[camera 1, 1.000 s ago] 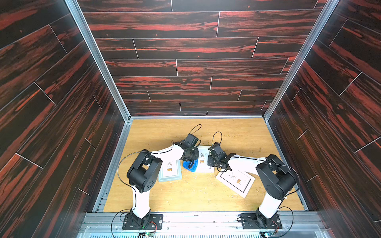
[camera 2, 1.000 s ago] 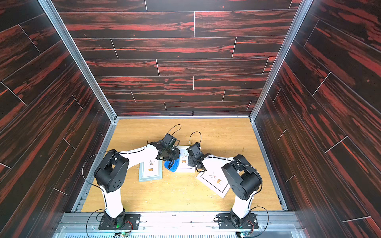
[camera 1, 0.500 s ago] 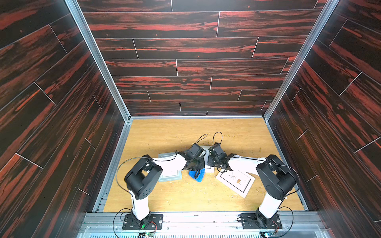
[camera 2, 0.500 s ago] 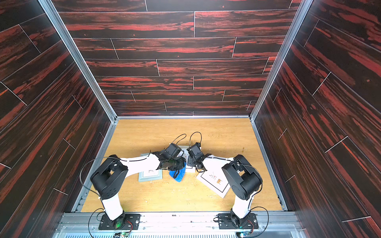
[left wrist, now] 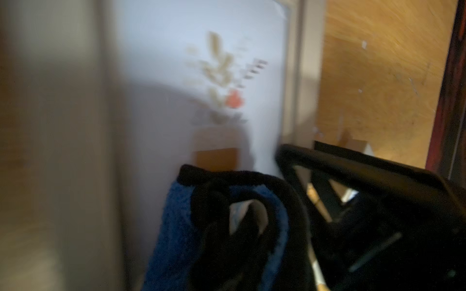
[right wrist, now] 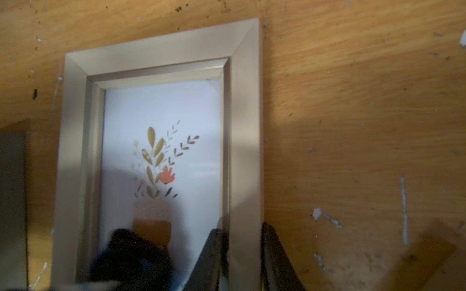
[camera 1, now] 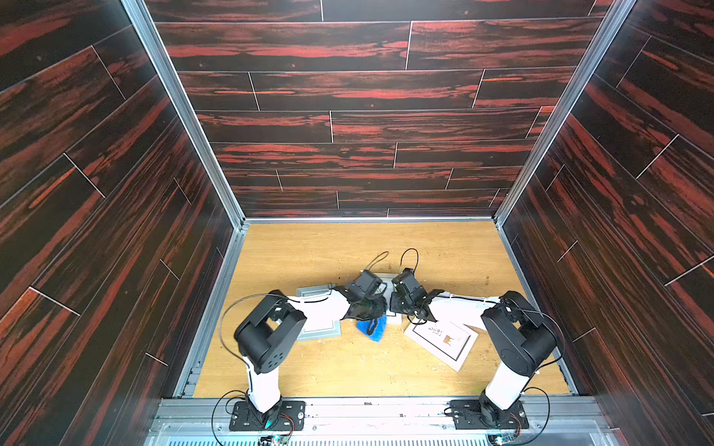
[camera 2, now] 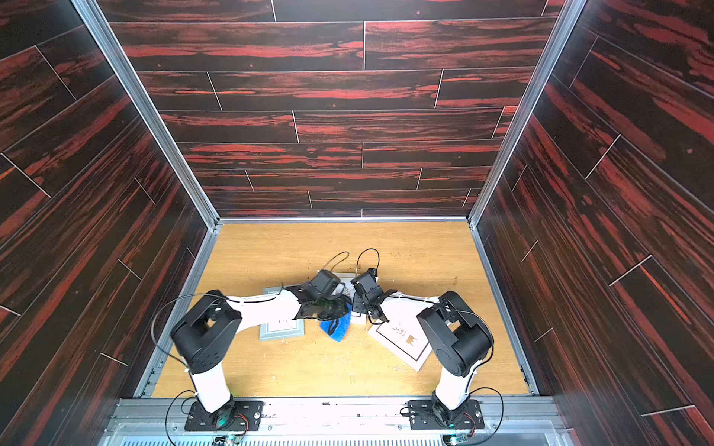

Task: Wipe the picture frame with a cloth
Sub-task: Wipe the dirt from the picture frame.

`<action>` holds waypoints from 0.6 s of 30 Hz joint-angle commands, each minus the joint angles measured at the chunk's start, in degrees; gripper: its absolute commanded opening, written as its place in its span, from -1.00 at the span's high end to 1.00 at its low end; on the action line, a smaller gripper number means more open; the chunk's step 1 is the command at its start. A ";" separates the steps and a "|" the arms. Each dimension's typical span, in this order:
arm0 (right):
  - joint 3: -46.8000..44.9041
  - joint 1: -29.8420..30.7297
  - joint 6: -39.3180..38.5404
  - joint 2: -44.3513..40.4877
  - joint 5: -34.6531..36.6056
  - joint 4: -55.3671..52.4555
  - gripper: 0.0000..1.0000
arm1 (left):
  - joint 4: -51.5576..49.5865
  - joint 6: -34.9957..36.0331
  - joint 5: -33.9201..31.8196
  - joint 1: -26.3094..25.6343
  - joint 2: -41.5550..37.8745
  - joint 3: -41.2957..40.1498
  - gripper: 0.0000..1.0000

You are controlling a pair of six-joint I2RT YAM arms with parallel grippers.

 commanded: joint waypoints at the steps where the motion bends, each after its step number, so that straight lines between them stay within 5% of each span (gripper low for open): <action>1: -2.33 -0.20 1.70 0.24 0.98 -5.78 0.89 | -4.59 -0.72 0.41 -0.82 0.52 -0.51 1.00; 7: -2.91 -0.20 1.36 -0.28 1.81 -5.93 0.89 | -6.31 0.77 -3.50 4.98 -6.48 -8.40 1.00; 14: -2.12 -0.20 1.62 0.07 1.30 -5.73 0.89 | -2.56 -2.73 -0.15 0.27 -1.63 -4.36 1.00; 18: -2.46 -0.20 1.54 -0.41 2.00 -6.14 0.89 | -4.33 -1.00 -2.05 3.36 -4.36 -6.99 1.00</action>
